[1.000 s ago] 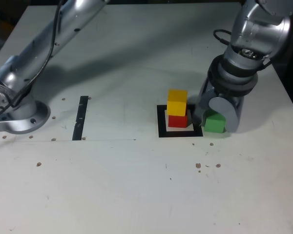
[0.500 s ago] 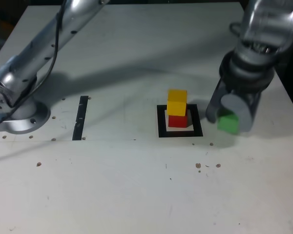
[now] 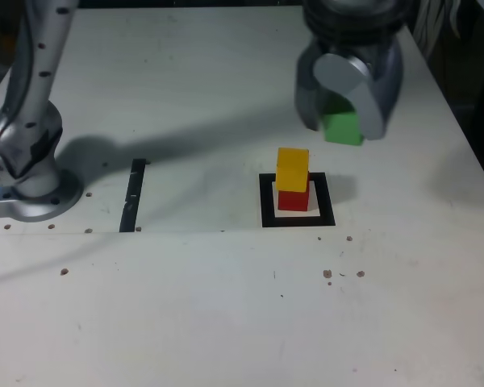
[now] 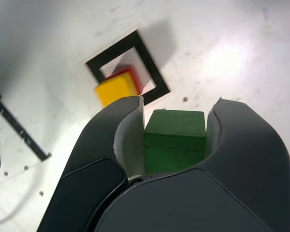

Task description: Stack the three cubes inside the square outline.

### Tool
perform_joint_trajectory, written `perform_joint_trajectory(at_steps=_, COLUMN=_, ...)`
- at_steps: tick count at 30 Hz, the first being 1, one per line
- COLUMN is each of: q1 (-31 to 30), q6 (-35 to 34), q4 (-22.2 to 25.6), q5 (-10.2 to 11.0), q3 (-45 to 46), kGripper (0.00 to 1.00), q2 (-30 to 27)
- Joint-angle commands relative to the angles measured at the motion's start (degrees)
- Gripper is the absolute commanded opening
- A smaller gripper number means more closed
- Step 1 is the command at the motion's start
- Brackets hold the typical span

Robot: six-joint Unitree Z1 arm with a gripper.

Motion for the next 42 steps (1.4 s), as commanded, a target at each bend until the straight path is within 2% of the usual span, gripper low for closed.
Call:
perform_joint_trajectory(at_steps=1, q1=0.97, q6=-1.33, q4=0.67, q5=-0.49, q3=2.28, kGripper=0.13, q2=-1.42)
perform_joint_trajectory(at_steps=10, q1=4.44, q6=-5.72, q4=0.31, q5=-3.82, q3=10.32, kGripper=0.14, q2=-1.82)
perform_joint_trajectory(at_steps=20, q1=5.13, q6=-6.65, q4=0.03, q5=-4.47, q3=11.65, kGripper=0.14, q2=-1.23)
perform_joint_trajectory(at_steps=31, q1=8.29, q6=-5.74, q4=-2.80, q5=-4.20, q3=14.69, kGripper=0.17, q2=0.84)
perform_joint_trajectory(at_steps=42, q1=8.33, q6=-5.63, q4=-3.49, q5=-5.25, q3=14.68, kGripper=0.17, q2=1.16)
